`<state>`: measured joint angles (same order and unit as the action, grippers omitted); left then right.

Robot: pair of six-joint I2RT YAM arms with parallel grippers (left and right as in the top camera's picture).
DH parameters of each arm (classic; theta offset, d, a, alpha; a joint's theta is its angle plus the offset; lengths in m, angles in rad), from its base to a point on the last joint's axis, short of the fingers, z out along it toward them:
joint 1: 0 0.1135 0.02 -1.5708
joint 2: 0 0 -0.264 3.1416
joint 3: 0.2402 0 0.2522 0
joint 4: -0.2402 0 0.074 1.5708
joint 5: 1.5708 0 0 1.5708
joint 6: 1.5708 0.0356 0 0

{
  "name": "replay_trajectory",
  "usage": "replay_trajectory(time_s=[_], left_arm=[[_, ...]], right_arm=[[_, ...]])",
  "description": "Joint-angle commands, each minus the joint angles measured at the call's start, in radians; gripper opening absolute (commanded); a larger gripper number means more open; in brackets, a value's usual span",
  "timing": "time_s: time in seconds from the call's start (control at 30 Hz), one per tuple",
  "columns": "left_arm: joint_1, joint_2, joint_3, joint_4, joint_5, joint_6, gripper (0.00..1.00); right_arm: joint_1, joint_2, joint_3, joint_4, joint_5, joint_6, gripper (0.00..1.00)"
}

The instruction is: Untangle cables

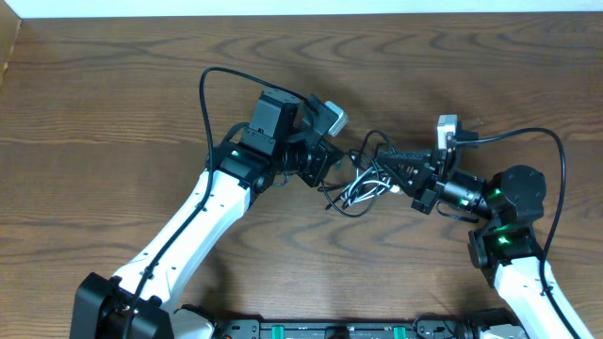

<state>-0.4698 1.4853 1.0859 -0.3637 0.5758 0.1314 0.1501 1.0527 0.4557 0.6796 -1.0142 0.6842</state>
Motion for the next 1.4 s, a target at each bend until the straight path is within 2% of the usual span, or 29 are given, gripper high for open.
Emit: replay_trajectory(time_s=[0.0, 0.17, 0.5, 0.53, 0.6, 0.63, 0.77, 0.93, 1.03, 1.1, 1.17, 1.37], left_arm=[[-0.001, 0.011, 0.004, -0.038, -0.166, 0.006, 0.08], [-0.001, 0.011, 0.004, -0.104, -0.215, 0.006, 0.08], [-0.001, 0.011, 0.004, -0.117, -0.216, 0.006, 0.08], [-0.001, 0.011, 0.004, -0.115, -0.216, 0.006, 0.08], [-0.001, 0.011, 0.004, -0.106, -0.227, 0.006, 0.08], [-0.001, 0.011, 0.004, -0.102, -0.227, 0.006, 0.08], [-0.001, 0.011, 0.004, -0.091, -0.227, 0.006, 0.08], [0.0, 0.011, 0.004, -0.084, -0.257, 0.006, 0.08], [0.0, 0.011, 0.004, -0.077, -0.272, 0.006, 0.08], [0.0, 0.011, 0.004, -0.077, -0.271, 0.005, 0.08], [0.0, 0.011, 0.004, -0.081, -0.271, 0.006, 0.08], [0.0, 0.011, 0.004, -0.084, -0.275, 0.006, 0.09]], right_arm=[[0.014, -0.005, 0.012, 0.05, 0.002, 0.004, 0.01], [0.014, -0.005, 0.012, 0.161, 0.003, 0.018, 0.01], [0.014, -0.005, 0.012, 0.173, -0.018, 0.018, 0.01], [0.014, -0.005, 0.012, 0.173, -0.038, 0.018, 0.03], [0.014, -0.005, 0.012, 0.169, -0.08, 0.018, 0.19], [0.014, -0.005, 0.012, 0.166, -0.092, 0.018, 0.22], [0.014, -0.005, 0.012, 0.166, -0.113, 0.018, 0.21], [0.014, -0.005, 0.012, 0.164, -0.122, 0.018, 0.4], [0.014, -0.005, 0.012, 0.157, -0.122, 0.018, 0.44], [0.014, -0.005, 0.012, 0.121, -0.122, 0.017, 0.55], [0.014, -0.005, 0.012, 0.06, -0.122, -0.001, 0.58], [0.014, -0.005, 0.012, -0.293, -0.108, -0.012, 0.76]])
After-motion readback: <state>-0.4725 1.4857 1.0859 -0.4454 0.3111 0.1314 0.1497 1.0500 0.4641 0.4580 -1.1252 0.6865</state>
